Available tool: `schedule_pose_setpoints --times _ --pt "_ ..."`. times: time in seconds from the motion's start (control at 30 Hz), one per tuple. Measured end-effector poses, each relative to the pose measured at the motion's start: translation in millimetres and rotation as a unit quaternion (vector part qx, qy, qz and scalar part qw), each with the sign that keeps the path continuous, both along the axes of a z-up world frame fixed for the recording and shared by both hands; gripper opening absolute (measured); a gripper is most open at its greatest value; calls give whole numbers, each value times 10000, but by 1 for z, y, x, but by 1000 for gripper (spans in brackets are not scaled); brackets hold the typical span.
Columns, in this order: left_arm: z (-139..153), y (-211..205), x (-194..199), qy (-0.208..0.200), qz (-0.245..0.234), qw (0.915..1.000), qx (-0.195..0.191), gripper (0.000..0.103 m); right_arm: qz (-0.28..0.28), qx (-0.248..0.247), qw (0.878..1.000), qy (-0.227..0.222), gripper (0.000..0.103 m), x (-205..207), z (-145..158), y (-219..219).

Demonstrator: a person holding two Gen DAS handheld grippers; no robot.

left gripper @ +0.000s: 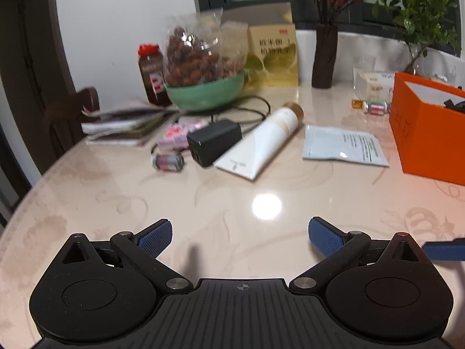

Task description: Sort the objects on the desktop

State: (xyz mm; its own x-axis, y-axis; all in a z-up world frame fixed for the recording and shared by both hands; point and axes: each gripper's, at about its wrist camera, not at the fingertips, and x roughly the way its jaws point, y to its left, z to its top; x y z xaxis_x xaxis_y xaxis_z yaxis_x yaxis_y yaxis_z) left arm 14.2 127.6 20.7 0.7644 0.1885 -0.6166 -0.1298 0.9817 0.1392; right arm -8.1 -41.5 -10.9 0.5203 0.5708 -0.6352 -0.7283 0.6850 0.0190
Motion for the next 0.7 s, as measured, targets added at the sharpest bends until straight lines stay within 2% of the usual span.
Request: schedule_pose_setpoints --times 0.1,0.2,0.23,0.37,0.5,0.57,0.7 --pt "-5 -3 -1 67 -19 10000 0 103 -11 40 10000 -9 91 4 -1 -1" --pt "-6 -4 -2 60 -31 10000 -13 103 -68 75 9999 -72 76 0 1 -1" --pt "-5 -4 -2 72 -4 10000 -36 103 -110 59 9999 -60 68 0 2 0" --pt "-5 -3 -2 99 -24 9999 -130 103 -219 50 9997 -100 63 -4 2 -1" --pt "-12 -16 5 390 -230 9990 8 103 -176 133 9996 -186 62 -9 0 -7" --pt "-15 -24 4 416 -425 9982 25 103 -248 158 9993 -240 42 -8 1 -11" --pt "-15 -41 5 443 -650 9969 54 103 -211 227 9994 -172 39 -6 3 -16"
